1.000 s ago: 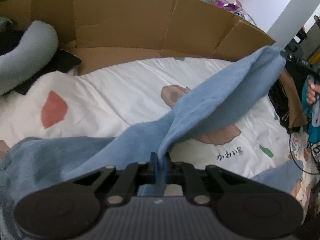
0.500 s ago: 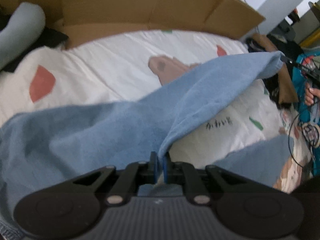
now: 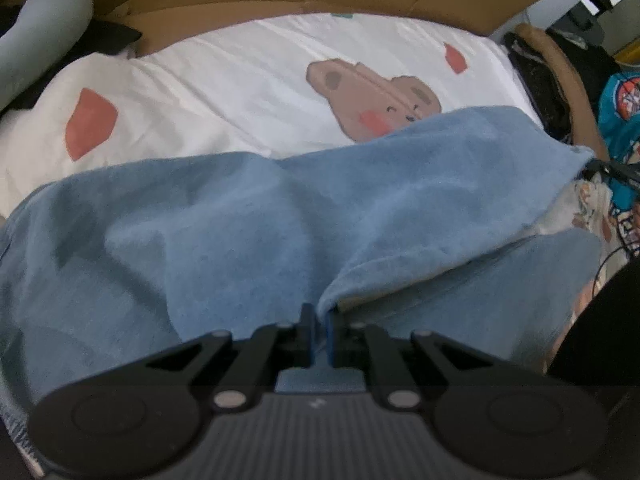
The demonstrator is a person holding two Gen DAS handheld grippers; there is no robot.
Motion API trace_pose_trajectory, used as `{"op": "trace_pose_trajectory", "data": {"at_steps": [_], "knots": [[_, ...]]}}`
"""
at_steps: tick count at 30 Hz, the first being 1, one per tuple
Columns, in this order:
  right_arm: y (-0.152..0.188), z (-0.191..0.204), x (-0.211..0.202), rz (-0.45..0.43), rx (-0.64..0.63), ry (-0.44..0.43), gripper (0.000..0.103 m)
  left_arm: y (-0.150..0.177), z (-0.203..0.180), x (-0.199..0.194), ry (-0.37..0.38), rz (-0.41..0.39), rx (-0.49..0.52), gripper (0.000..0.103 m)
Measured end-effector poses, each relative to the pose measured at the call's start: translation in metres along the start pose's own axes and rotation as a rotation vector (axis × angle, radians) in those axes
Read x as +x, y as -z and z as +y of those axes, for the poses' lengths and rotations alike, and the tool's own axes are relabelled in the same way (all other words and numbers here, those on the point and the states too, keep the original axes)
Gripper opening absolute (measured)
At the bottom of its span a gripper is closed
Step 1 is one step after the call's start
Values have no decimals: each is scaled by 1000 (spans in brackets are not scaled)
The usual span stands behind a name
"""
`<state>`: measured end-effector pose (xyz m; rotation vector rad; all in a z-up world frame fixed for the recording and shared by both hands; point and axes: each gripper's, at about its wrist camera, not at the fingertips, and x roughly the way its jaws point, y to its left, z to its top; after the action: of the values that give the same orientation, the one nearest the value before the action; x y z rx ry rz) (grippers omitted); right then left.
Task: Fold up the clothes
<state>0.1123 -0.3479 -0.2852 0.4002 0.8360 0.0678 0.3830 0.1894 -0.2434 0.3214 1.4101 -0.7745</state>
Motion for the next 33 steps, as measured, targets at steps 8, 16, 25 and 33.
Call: {"op": "trace_pose_trajectory", "data": {"at_steps": [8,16,25,33], "knots": [[36,0,4,173,15,10,1,4,-1,-3,-27,-3,-1,5],[26,-33,-14,90,136,43,3,17,2,-5,-24,-23,-20,6],[-26,-43,56,36,130,81,5,31,3,-13,-30,-24,-141,14],[-59,-55,107,-39,131,134,5,39,8,-20,-82,-33,-234,15]]}}
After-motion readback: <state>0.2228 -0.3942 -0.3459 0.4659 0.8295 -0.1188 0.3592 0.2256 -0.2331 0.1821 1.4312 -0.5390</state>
